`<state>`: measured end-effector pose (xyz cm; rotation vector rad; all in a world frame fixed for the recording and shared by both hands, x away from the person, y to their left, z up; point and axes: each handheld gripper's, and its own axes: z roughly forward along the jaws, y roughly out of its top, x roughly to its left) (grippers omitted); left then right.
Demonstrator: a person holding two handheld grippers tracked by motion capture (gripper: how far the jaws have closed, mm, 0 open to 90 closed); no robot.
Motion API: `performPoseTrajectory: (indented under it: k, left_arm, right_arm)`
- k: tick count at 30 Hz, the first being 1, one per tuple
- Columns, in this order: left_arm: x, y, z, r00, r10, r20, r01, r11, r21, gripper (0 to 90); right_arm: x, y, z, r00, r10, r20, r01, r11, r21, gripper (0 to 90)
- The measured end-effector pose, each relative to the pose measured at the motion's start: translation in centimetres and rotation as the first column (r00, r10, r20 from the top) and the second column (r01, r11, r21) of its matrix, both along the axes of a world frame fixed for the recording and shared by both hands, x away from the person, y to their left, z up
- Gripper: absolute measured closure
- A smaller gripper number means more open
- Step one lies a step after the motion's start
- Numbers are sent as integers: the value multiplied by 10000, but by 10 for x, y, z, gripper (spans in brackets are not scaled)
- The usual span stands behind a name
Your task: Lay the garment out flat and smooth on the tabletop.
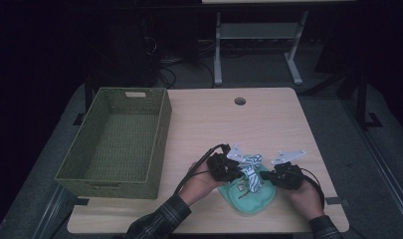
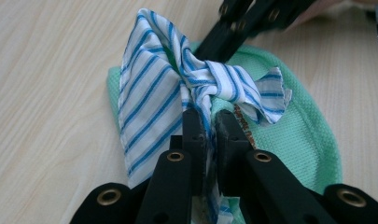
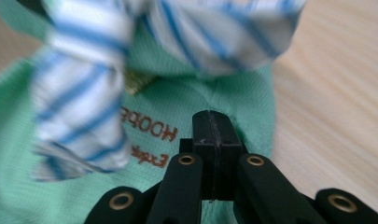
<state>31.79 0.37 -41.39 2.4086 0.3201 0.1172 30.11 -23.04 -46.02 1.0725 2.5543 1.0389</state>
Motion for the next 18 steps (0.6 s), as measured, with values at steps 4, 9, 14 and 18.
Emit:
performPoseTrajectory:
  k: [4,9,14,18]
  left_arm:
    - [-1,-3,-4,9997,-72,-225,72,10000,-26,812]
    - [-2,-2,1,9984,-147,-549,115,9982,-591,665]
    - [0,2,13,9980,-159,-619,89,9937,-1115,570]
    - [10,3,20,9977,26,-685,-115,9914,-1306,586]
  right_arm:
    - [-6,-6,8,9996,6,289,-14,9996,280,899]
    - [-12,-5,8,9996,138,237,-144,9996,248,899]
    - [-13,-6,6,9997,166,161,-170,9995,260,898]
    - [-16,-4,5,9996,251,104,-253,9995,181,899]
